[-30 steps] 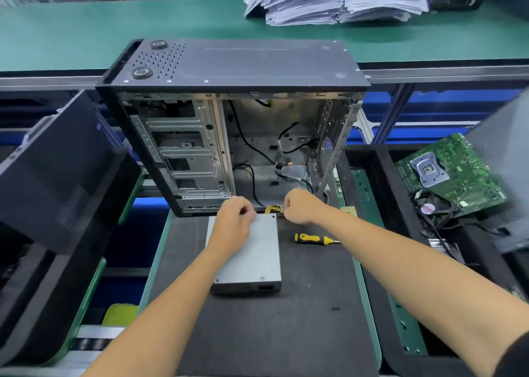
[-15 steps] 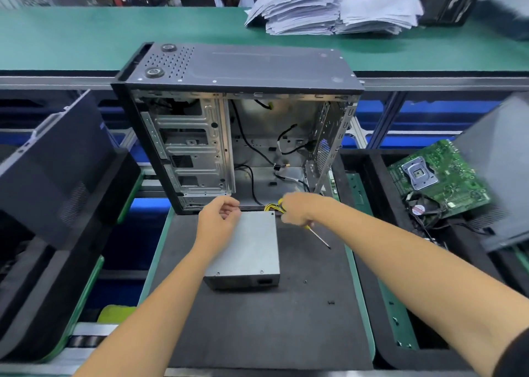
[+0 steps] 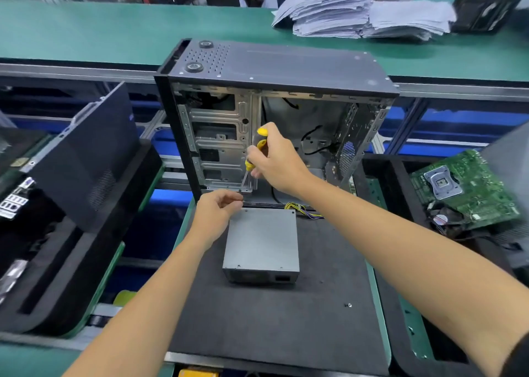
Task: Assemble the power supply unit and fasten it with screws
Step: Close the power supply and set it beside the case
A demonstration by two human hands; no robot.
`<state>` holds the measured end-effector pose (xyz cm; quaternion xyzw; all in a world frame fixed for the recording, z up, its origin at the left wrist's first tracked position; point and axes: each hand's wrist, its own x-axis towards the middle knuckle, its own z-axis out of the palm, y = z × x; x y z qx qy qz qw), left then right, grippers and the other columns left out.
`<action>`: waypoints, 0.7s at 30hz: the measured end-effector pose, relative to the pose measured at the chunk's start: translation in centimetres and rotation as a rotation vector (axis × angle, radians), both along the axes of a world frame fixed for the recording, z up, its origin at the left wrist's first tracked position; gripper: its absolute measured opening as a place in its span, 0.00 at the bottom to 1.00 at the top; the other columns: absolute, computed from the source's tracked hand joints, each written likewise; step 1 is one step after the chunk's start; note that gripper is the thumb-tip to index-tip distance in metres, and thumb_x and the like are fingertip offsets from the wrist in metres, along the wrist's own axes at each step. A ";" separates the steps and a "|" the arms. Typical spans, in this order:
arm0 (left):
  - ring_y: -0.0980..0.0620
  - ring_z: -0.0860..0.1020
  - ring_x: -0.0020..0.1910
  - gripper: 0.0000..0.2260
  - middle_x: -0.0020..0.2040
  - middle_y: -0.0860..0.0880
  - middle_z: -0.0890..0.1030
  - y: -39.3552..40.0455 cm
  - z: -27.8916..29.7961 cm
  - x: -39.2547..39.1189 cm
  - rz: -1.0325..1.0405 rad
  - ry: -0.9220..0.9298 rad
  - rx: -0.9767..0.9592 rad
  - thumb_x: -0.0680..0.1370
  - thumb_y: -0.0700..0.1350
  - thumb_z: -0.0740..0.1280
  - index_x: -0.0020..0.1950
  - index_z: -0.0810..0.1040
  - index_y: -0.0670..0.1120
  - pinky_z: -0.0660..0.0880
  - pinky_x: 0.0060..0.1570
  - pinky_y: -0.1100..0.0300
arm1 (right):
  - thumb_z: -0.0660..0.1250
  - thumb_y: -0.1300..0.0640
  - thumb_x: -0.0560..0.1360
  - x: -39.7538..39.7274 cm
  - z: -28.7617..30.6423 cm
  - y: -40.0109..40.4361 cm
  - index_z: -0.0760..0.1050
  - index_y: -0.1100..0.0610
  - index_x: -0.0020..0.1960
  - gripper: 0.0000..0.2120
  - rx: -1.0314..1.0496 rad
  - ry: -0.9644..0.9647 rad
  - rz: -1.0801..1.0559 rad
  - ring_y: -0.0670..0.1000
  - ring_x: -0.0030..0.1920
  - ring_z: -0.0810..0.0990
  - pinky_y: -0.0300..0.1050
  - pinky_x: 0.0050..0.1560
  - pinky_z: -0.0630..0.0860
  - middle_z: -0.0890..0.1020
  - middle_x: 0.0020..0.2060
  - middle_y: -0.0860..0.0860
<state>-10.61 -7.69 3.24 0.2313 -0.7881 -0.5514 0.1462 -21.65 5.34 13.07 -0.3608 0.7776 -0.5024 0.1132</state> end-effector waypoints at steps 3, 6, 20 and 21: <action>0.59 0.81 0.45 0.08 0.44 0.55 0.84 -0.2 0.1 0.0 -0.020 -0.016 -0.007 0.76 0.38 0.70 0.47 0.82 0.52 0.74 0.49 0.67 | 0.59 0.54 0.80 0.2 -0.3 -0.6 0.61 0.53 0.53 0.07 0.044 0.020 0.012 0.48 0.32 0.81 0.43 0.35 0.78 0.81 0.41 0.58; 0.57 0.81 0.47 0.07 0.45 0.54 0.84 -0.1 -0.1 -0.1 -0.013 -0.033 -0.004 0.77 0.38 0.69 0.49 0.83 0.50 0.74 0.50 0.66 | 0.59 0.54 0.81 0.1 -0.4 -0.9 0.61 0.54 0.55 0.08 0.065 0.026 0.000 0.48 0.32 0.81 0.44 0.37 0.79 0.81 0.41 0.57; 0.60 0.74 0.37 0.03 0.39 0.53 0.79 -0.1 0.1 -0.9 -0.064 -0.117 -0.179 0.76 0.39 0.71 0.46 0.80 0.46 0.68 0.35 0.76 | 0.60 0.54 0.81 -0.1 -1.6 -0.8 0.61 0.52 0.57 0.09 0.146 0.043 0.027 0.51 0.35 0.82 0.46 0.39 0.80 0.82 0.40 0.56; 0.59 0.74 0.37 0.03 0.39 0.53 0.79 -0.1 0.0 -1.0 -0.080 -0.122 -0.205 0.76 0.38 0.70 0.46 0.79 0.46 0.68 0.35 0.75 | 0.60 0.54 0.80 -0.2 -1.6 -0.8 0.61 0.52 0.57 0.09 0.158 0.054 0.034 0.51 0.35 0.82 0.46 0.38 0.80 0.82 0.40 0.55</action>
